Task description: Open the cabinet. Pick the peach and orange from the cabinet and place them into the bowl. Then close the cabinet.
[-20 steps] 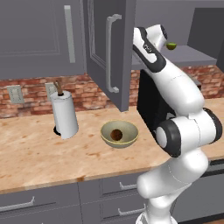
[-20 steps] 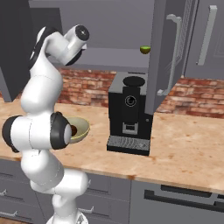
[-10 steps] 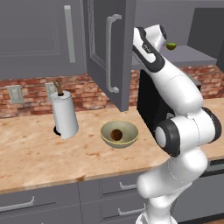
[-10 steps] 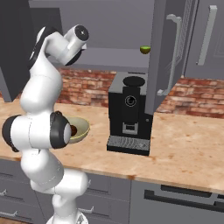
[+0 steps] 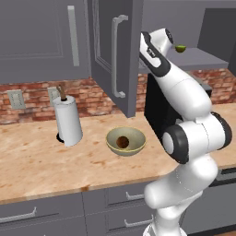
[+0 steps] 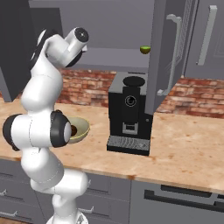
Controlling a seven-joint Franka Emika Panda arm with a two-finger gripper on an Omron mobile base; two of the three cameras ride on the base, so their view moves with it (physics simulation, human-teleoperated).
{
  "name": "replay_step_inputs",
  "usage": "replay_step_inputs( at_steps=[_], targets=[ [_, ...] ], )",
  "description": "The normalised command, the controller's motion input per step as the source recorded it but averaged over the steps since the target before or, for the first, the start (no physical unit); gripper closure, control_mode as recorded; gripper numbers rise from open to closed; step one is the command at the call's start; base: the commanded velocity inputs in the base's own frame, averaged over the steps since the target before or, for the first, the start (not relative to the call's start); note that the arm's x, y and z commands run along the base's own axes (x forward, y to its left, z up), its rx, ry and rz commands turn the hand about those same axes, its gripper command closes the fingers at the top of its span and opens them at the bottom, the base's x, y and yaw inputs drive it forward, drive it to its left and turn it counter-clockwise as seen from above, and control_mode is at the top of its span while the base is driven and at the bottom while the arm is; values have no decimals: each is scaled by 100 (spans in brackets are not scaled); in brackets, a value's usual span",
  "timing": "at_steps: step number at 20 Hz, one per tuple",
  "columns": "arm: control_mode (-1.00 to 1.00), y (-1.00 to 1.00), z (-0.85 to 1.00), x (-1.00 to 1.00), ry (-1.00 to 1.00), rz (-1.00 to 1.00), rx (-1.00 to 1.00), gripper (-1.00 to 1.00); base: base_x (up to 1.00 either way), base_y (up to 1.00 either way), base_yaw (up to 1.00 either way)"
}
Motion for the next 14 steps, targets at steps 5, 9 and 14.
replay_step_inputs(
  at_steps=[5,9,14],
  targets=[
    [-100,3,-4,16,0,0,-1,-100,0,0,0],
    [-100,3,-1,25,0,0,0,-100,0,0,0],
    [-100,14,-20,21,0,-3,-6,-100,0,0,0]
  ],
)
